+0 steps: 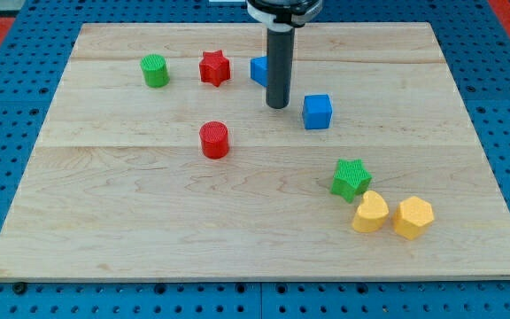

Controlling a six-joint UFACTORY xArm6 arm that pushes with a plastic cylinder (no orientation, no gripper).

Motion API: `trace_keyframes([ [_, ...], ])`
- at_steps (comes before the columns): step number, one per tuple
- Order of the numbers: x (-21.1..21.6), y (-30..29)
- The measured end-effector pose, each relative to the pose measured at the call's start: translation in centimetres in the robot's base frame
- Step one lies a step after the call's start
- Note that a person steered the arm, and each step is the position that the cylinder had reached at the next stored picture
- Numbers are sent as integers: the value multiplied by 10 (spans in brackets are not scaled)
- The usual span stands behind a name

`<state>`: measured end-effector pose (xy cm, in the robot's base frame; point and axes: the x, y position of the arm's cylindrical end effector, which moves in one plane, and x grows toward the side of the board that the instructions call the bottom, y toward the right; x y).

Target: Place blue cube on right side of green star

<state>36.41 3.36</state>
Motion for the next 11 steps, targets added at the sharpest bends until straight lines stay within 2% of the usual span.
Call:
trace_keyframes([
  [2, 10, 53],
  [3, 49, 76],
  [5, 35, 104],
  [7, 112, 87],
  [8, 76, 101],
  [9, 59, 127],
  [11, 118, 145],
])
